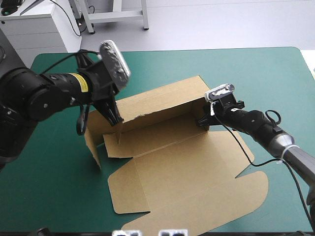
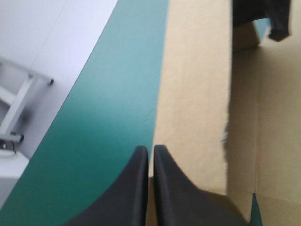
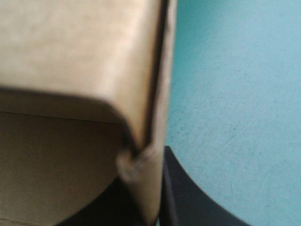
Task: Fold the box
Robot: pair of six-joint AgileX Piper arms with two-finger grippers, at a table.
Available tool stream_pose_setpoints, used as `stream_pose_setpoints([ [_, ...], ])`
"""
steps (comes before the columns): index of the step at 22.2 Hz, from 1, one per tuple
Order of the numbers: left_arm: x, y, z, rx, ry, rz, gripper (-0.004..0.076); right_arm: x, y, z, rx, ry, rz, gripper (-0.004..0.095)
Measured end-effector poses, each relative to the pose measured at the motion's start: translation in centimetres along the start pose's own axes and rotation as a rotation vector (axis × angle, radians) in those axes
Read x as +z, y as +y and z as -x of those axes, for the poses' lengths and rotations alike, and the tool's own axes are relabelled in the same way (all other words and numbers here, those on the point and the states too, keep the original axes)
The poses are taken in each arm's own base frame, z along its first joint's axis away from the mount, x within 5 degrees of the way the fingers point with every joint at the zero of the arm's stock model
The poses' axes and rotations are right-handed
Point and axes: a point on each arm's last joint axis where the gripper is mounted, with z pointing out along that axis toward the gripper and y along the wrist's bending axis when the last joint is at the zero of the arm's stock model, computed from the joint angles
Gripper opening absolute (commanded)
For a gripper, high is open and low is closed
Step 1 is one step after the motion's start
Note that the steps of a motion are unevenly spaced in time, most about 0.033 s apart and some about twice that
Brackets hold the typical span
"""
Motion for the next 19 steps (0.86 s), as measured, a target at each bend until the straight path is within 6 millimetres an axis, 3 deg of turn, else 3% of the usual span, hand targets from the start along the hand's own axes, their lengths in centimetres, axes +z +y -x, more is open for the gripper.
stream_pose_setpoints([
  [1, 0.2, 2.1, -1.5, -0.112, 0.042, 0.053, 0.0021, 0.0, 0.0, 0.0, 0.000, 0.001, 0.002, -0.0014],
  [2, 0.2, 2.9, -2.2, -0.158, 0.058, 0.073, 0.0016, 0.0, 0.0, 0.0, -0.001, 0.002, 0.003, -0.0014],
  [5, -0.6, 7.6, -7.0, -0.430, 0.145, 0.209, 0.0013, 0.0, 0.0, 0.0, -0.001, 0.002, 0.002, -0.0014],
  [7, -1.2, 9.3, -9.5, -0.586, 0.157, 0.244, 0.0011, 0.0, 0.0, -0.1, -0.013, 0.006, 0.003, -0.0014],
  [11, -0.7, 10.0, -12.2, -0.712, 0.150, 0.192, 0.0011, -0.3, 0.3, -0.2, -0.095, 0.042, 0.027, -0.0014],
  [19, 1.1, 9.5, -13.4, -0.735, 0.179, 0.117, 0.0011, -1.6, -1.7, -0.4, -0.032, 0.166, 0.073, -0.0014],
])
